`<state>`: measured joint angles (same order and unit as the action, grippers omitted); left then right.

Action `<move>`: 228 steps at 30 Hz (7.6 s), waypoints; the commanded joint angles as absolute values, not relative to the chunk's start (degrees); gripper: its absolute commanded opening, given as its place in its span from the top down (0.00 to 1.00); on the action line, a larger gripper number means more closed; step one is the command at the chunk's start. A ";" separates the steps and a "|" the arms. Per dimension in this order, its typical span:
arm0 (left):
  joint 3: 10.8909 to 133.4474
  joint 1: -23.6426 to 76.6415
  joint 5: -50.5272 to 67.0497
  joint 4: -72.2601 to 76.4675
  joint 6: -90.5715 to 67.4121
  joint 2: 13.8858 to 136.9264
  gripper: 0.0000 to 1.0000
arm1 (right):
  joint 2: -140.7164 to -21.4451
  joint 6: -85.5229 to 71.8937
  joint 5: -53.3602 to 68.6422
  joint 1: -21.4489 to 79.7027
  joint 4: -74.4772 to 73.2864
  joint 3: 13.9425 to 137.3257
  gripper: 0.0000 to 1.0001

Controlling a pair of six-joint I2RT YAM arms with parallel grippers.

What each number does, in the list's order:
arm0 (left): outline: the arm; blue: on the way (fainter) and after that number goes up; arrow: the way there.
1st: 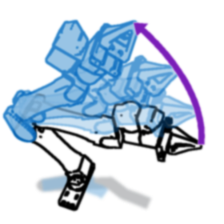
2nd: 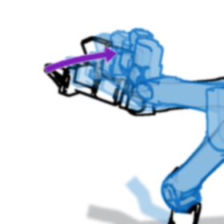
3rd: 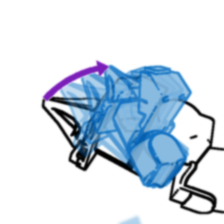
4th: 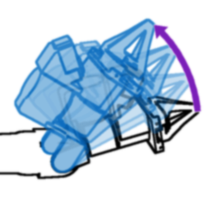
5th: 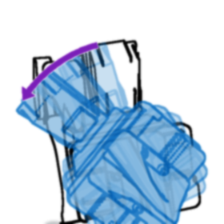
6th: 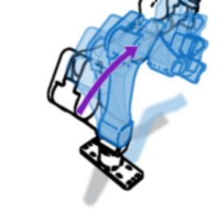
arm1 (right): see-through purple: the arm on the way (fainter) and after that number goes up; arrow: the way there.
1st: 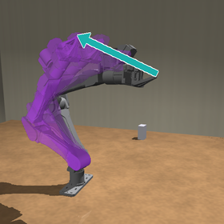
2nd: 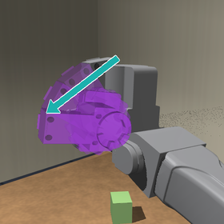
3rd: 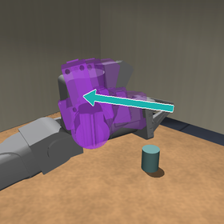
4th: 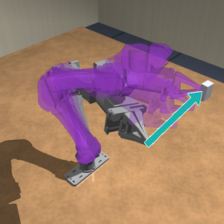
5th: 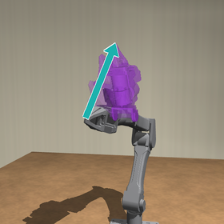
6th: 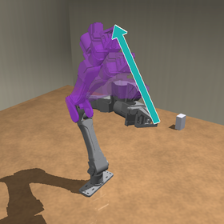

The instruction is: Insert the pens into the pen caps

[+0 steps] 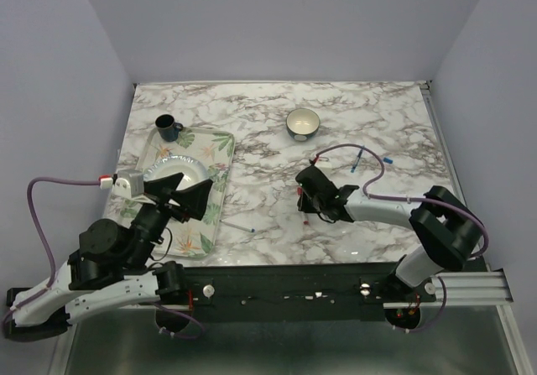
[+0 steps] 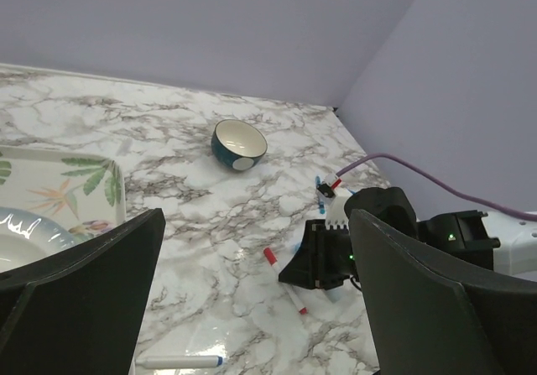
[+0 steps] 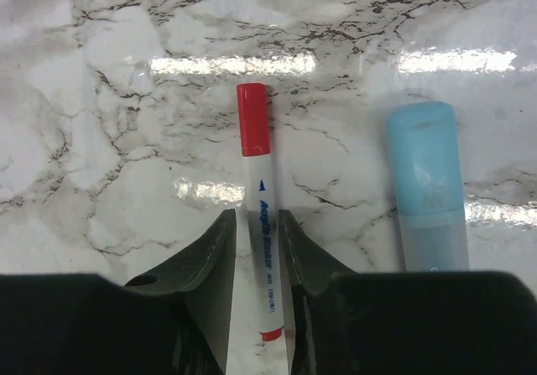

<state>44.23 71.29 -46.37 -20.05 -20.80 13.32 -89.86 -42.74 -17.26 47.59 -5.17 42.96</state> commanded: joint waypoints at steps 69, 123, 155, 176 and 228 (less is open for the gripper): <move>41.93 73.65 -40.72 -33.23 -47.28 20.47 0.10 | -98.98 -43.15 -21.99 64.08 -13.72 52.23 0.99; 50.36 64.60 1.49 6.41 -42.54 59.77 0.48 | -30.94 -45.97 -11.78 58.10 23.46 21.71 0.99; 51.96 54.84 -10.62 -18.02 -15.66 49.05 1.00 | -54.56 -44.39 -29.45 39.59 -26.98 59.76 0.27; 49.83 54.84 -14.15 -18.90 -10.90 42.01 1.00 | -92.01 -75.21 -19.78 0.18 -44.20 69.08 0.39; 48.69 54.58 -17.58 -18.19 -10.02 41.57 1.00 | -108.55 -70.05 -8.96 -9.14 -42.36 71.64 0.73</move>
